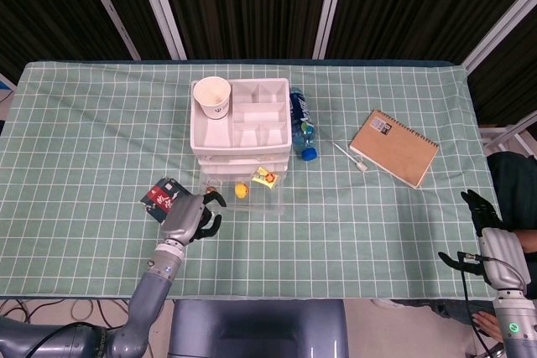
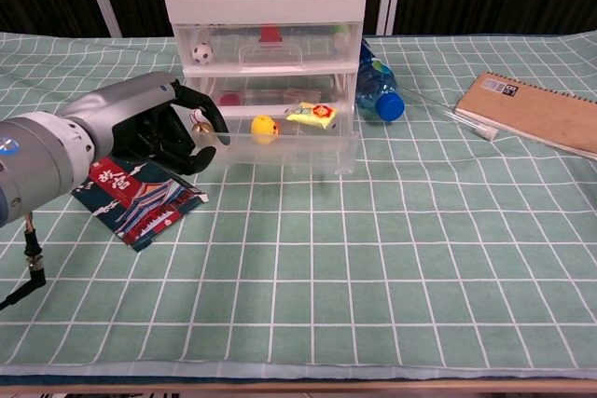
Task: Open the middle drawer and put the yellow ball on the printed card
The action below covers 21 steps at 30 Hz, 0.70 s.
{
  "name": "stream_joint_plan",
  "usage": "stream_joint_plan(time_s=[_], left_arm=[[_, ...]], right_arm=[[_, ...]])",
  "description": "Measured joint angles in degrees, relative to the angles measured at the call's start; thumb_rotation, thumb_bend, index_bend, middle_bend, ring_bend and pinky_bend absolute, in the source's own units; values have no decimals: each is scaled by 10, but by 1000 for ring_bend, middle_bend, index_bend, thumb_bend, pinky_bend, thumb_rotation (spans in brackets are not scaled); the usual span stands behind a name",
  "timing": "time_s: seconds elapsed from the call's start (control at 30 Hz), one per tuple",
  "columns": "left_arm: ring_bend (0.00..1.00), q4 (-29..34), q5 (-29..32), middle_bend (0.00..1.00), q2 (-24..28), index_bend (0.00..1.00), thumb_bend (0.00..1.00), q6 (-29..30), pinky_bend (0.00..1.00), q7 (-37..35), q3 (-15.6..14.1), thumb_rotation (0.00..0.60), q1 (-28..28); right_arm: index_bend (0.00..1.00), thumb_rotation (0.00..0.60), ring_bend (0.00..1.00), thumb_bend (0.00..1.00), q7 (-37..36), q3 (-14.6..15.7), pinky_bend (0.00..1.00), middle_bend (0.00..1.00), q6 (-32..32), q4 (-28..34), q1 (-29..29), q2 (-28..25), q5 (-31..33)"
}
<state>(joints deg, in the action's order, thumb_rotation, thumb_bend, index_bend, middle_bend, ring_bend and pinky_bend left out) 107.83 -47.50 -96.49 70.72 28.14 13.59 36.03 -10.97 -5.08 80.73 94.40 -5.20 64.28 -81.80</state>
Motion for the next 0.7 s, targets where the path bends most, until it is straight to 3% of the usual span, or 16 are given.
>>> stream_joint_plan(time_s=[0.4, 0.7], left_arm=[[1000, 27, 9, 1000, 21, 429, 463, 2, 1000, 3, -6, 600, 0], [1000, 46, -18, 1000, 31, 372, 340, 10, 1000, 10, 8, 600, 10]], right_arm=[[0, 600, 0, 43, -1, 0, 221, 0, -1, 0, 0, 0, 1], [0, 600, 0, 42, -1, 0, 221, 0, -1, 1, 0, 0, 0]])
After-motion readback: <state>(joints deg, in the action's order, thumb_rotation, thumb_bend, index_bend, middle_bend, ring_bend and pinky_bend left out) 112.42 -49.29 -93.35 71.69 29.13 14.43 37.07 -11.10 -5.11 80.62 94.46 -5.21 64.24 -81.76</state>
